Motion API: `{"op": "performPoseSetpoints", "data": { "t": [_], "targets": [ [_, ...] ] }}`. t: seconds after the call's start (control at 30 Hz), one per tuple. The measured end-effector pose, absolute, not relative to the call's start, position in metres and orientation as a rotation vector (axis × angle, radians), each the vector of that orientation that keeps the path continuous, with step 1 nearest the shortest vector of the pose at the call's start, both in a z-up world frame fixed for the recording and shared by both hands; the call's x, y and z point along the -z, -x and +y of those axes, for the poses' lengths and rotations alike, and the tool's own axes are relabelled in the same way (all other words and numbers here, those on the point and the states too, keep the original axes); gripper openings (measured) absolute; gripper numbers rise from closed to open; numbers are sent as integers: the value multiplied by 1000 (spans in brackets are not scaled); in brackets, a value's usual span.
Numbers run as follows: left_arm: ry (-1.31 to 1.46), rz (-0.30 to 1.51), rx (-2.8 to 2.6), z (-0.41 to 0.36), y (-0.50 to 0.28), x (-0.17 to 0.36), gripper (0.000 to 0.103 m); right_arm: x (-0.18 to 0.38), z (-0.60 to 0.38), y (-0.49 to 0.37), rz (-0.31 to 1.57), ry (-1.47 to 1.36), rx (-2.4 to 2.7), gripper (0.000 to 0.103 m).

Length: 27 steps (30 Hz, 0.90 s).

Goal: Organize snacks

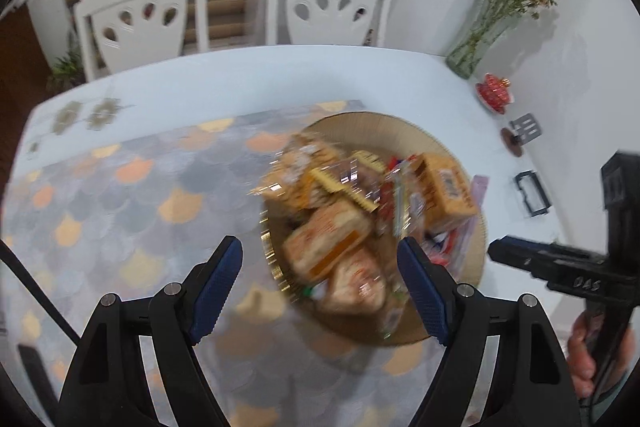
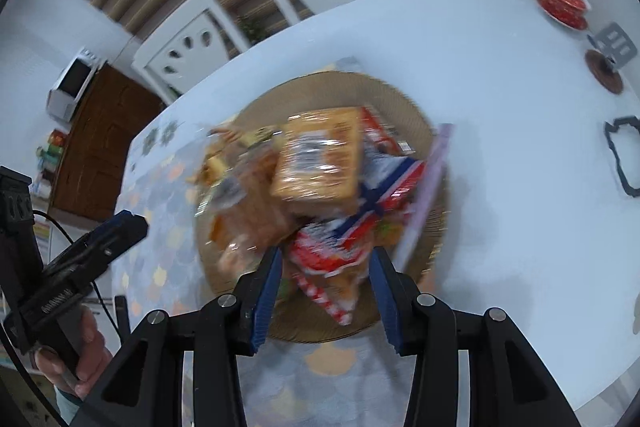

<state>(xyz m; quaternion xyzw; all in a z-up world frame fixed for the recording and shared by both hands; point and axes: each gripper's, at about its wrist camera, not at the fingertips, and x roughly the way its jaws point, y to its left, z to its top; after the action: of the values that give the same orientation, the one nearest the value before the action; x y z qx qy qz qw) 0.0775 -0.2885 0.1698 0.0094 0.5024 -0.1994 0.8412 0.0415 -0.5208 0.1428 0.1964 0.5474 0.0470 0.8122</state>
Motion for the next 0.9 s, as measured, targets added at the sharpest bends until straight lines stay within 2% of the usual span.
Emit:
{"op": "performPoseSetpoints", "data": {
  "t": [0.37, 0.6, 0.9],
  "targets": [
    [-197, 1006, 330, -220, -36, -181, 79, -160, -417, -22, 1141, -385, -140, 50],
    [-182, 979, 262, -162, -15, -170, 79, -129, -336, -5, 1207, -372, -103, 50],
    [-158, 1101, 148, -105, 11, -122, 79, -81, -268, 22, 1295, -372, -69, 50]
  ]
}}
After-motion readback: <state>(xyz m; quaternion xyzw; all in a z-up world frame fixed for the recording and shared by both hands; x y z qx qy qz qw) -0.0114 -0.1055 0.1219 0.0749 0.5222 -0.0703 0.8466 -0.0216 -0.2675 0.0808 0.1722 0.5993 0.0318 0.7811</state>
